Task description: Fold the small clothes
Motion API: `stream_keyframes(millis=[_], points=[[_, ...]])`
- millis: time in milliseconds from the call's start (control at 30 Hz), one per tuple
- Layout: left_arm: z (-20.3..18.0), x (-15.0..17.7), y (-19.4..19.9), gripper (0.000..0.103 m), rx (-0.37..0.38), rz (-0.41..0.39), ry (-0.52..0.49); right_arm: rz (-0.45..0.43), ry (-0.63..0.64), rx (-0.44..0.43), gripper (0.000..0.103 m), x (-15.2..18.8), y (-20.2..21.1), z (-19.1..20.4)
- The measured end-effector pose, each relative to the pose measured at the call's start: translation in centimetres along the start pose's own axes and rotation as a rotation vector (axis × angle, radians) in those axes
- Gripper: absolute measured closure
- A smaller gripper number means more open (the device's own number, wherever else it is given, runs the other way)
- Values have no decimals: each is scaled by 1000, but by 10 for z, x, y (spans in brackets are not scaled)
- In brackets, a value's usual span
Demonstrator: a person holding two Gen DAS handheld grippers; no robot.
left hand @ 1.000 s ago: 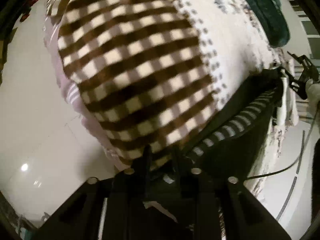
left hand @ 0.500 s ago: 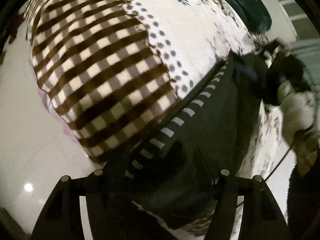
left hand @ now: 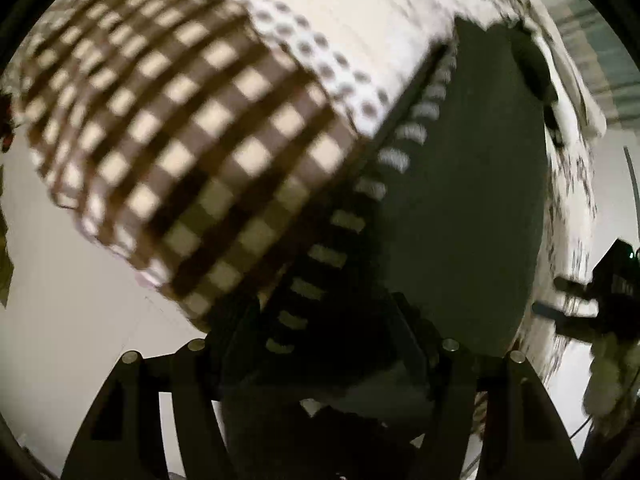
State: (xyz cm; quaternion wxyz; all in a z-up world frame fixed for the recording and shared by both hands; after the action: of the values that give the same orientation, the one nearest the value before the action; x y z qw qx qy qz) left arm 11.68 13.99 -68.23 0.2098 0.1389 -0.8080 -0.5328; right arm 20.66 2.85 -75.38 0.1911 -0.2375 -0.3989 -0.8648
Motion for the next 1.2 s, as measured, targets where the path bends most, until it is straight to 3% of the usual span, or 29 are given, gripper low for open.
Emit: stream_keyframes(millis=[100,133,167,200,267,300,400,467,533,600,633,667,700,767,867,1033,1200], points=[[-10,0,-7,46,-72,-14,-90,30,-17,-8,44,17,-37,-10],[-10,2,-8,69,-72,-13,-103,32,-16,-5,44,23,-47,-12],[-8,3,-8,84,-77,-7,-105,33,-15,-8,44,29,-58,-12],[-7,0,-4,85,-61,-8,-106,31,-12,1,44,34,-65,-14],[3,0,5,87,-70,-4,-116,-12,4,71,61,44,-77,-19],[15,-1,9,87,-87,0,-117,-26,-4,104,67,45,-80,-21],[48,-3,11,83,-60,61,-104,-45,-77,112,67,52,-81,-27],[71,-6,13,86,-130,92,-102,-51,-114,123,67,59,-76,-39],[80,-8,20,85,-74,120,-83,-60,-137,121,62,63,-72,-40],[75,-12,32,76,9,107,-88,-85,-134,109,53,71,-66,-40],[69,-15,37,62,37,103,-96,-106,-127,94,47,67,-62,-31],[62,-18,41,48,71,100,-107,-122,-126,92,46,63,-64,-18],[48,-26,47,45,123,88,-125,-135,-127,96,46,61,-61,-8],[24,-42,55,44,187,73,-155,-163,-127,104,44,48,-47,7],[-27,-83,70,44,259,40,-229,-202,-114,94,33,34,-25,23],[-119,-163,92,44,283,-47,-364,-281,-50,80,30,7,32,50],[-177,-231,102,44,256,-96,-449,-375,-41,63,30,-38,94,52]])
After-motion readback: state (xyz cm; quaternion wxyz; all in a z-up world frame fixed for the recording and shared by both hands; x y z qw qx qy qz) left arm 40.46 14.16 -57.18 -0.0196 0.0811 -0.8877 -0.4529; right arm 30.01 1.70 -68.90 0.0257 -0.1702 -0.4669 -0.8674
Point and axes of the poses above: each gripper's, at about its wrist camera, not at the fingertips, and y roughly against the way its jaws point, z to its left, x to its underside, the point moved 10 cm from there along -y, roughly the way its jaws point, and after that the axes turned 12 degrees about z, right-handed, at the moved point
